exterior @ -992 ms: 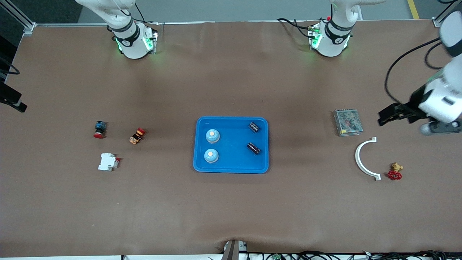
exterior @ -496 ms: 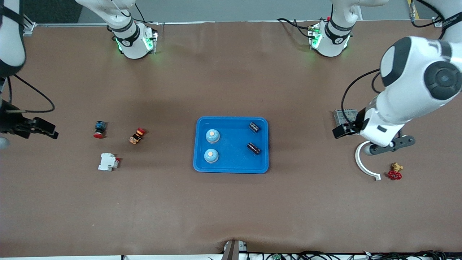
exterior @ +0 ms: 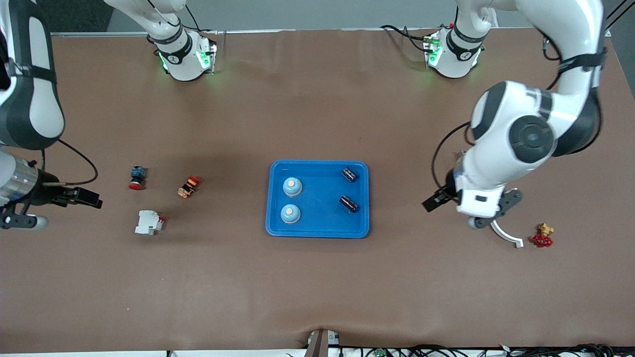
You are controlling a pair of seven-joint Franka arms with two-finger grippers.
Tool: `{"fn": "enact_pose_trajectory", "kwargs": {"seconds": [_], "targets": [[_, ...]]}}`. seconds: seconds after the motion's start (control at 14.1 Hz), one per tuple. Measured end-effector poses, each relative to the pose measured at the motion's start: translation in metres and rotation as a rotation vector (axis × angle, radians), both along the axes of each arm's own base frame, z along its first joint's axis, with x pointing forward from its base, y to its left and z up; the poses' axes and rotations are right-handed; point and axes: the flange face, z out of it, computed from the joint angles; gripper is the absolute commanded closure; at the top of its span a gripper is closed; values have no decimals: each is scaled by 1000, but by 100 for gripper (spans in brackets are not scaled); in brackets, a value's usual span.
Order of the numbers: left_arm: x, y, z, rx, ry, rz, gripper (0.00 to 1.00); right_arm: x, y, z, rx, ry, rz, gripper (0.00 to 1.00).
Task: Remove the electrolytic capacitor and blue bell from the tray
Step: 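Move the left gripper toward a capacitor while the right gripper approaches a dome, then close the left gripper on a capacitor while the right gripper grips a dome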
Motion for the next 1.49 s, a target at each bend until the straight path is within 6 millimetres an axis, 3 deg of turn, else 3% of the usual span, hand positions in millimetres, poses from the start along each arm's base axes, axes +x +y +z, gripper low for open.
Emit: {"fn": "enact_pose_trajectory", "kwargs": {"seconds": [0.14, 0.28, 0.5, 0.71, 1.06, 1.49], "targets": [[-5, -45, -26, 1, 6, 129, 0, 4, 11, -19, 12, -5, -47, 0], [-9, -76, -43, 1, 11, 191, 0, 4, 34, -32, 15, -5, -104, 0], [-13, -103, -61, -8, 4, 273, 0, 3, 80, -43, 19, -10, -176, 0], [-23, -131, -94, -7, 10, 300, 0, 1, 134, -45, 28, -12, -269, 0], [-33, -155, -136, -4, 10, 312, 0, -10, 221, -58, 47, -13, -432, 0], [-38, -162, -174, 25, -1, 333, 0, -31, 331, -123, 65, 3, -597, 0]]}}
